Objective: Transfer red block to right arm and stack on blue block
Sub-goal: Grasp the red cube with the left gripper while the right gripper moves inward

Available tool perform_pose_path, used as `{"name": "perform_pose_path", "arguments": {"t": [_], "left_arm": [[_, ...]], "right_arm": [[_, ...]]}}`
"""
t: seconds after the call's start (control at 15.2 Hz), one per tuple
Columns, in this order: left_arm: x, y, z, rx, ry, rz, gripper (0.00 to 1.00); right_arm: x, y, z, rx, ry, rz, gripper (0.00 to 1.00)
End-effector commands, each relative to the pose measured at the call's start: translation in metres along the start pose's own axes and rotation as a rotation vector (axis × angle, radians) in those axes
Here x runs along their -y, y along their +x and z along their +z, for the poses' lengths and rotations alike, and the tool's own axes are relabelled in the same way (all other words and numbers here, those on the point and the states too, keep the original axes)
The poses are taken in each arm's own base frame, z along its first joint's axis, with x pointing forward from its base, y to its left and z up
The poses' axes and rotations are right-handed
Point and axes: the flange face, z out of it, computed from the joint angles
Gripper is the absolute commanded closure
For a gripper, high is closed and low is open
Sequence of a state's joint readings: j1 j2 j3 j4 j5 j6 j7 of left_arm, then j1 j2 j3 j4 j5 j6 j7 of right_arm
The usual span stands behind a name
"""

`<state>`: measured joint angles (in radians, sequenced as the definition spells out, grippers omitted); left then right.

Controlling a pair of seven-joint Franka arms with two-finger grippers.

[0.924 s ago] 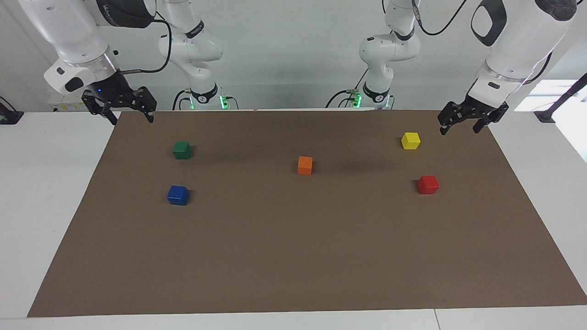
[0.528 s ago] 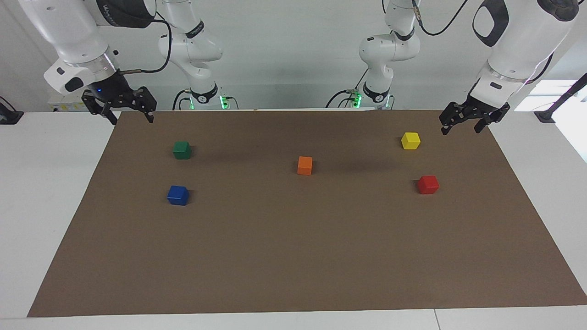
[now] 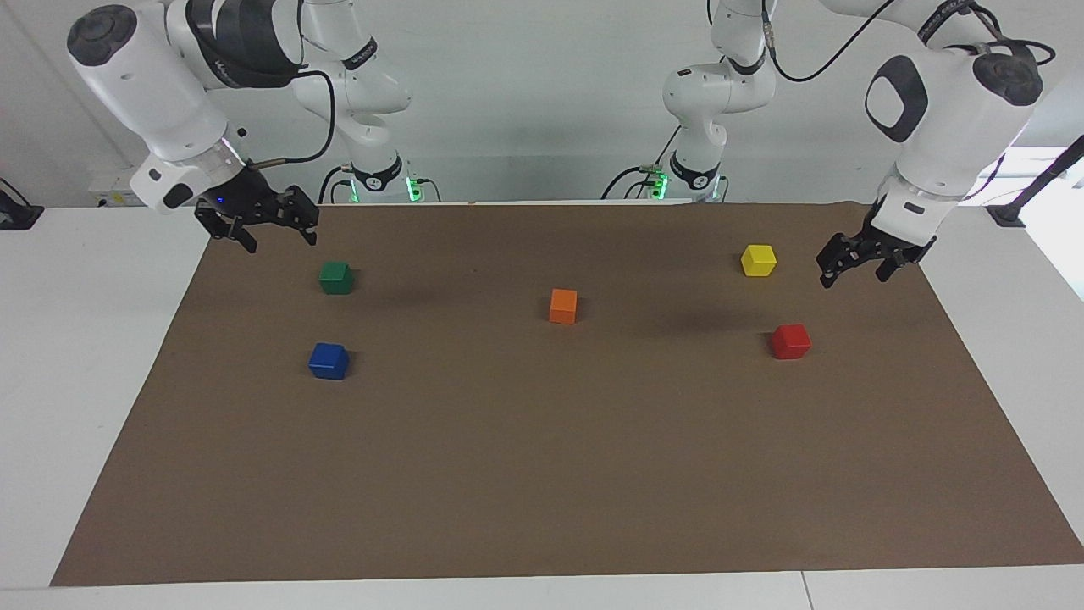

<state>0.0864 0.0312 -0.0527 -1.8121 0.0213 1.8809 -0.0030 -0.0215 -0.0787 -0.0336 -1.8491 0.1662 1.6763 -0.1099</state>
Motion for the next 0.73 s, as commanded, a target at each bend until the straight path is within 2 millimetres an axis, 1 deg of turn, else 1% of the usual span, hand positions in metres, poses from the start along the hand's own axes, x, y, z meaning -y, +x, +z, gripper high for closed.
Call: {"name": "perform_pose_path", "arguments": {"t": [0.0,0.07,0.2,0.26,0.33,0.46,0.53,0.59,0.66], "left_arm": [[0.006,-0.002,0.041,-0.03,-0.007,-0.016,0.0],[0.005,0.0,0.056,-0.028,-0.008,-0.013,0.0],[0.005,0.0,0.085,-0.001,-0.008,-0.006,0.0],[0.006,-0.001,0.097,0.002,-0.009,-0.003,0.0],[0.004,-0.004,0.113,0.011,-0.01,0.001,0.0],[0.004,-0.017,0.148,0.001,-0.011,0.01,0.0],[0.004,-0.021,0.157,-0.016,-0.011,0.012,0.0],[0.003,-0.023,0.166,-0.012,-0.012,0.012,0.0],[0.002,-0.024,0.17,-0.006,-0.012,0.013,0.0]], "right_arm": [[-0.013,-0.008,0.037,-0.034,0.172,0.006,0.0],[-0.016,-0.006,0.053,-0.033,0.239,-0.007,0.0],[-0.03,0.003,0.074,-0.048,0.368,-0.063,0.0],[-0.029,0.007,0.086,-0.06,0.442,-0.092,0.0],[-0.026,0.01,0.098,-0.072,0.521,-0.095,0.0],[-0.014,0.013,0.109,-0.087,0.634,-0.071,0.0],[-0.008,0.014,0.118,-0.095,0.69,-0.067,0.0],[0.001,0.015,0.132,-0.111,0.769,-0.078,0.0],[0.004,0.016,0.144,-0.135,0.824,-0.09,0.0]]}}
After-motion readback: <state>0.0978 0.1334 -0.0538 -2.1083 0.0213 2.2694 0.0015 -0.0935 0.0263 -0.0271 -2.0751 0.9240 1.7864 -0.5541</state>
